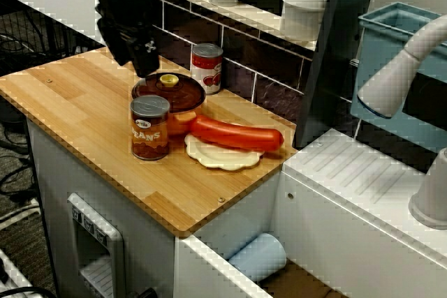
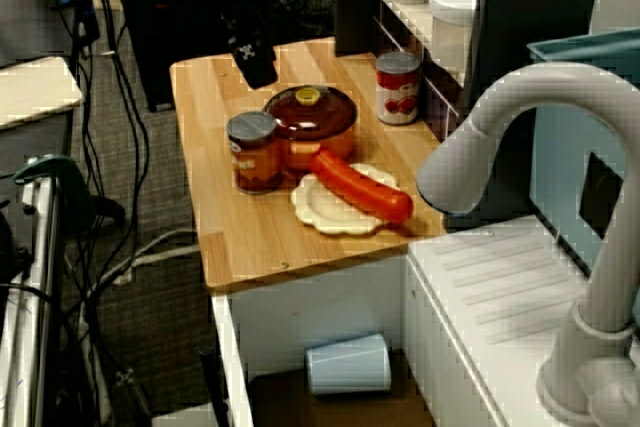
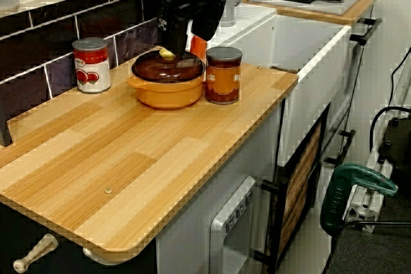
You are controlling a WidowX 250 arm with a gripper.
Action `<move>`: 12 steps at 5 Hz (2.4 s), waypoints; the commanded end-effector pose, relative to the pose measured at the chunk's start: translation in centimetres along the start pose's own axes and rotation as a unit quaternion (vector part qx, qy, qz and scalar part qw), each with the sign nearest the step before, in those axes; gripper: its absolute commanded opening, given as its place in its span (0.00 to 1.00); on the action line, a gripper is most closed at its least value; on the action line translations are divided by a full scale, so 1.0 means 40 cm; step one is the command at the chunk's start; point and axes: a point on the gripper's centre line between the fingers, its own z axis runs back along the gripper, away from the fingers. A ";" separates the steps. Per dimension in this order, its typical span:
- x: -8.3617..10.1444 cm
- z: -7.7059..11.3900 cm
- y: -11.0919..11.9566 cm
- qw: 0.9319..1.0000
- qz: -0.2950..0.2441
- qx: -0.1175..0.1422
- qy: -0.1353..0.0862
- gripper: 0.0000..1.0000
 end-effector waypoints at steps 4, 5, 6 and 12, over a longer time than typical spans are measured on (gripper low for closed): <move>0.043 0.024 -0.059 0.999 -0.038 0.009 0.011 1.00; 0.016 0.046 -0.082 0.998 -0.061 0.010 0.019 1.00; 0.001 0.070 -0.058 0.996 -0.082 -0.007 0.042 1.00; -0.130 0.009 0.034 0.991 -0.116 0.028 0.059 1.00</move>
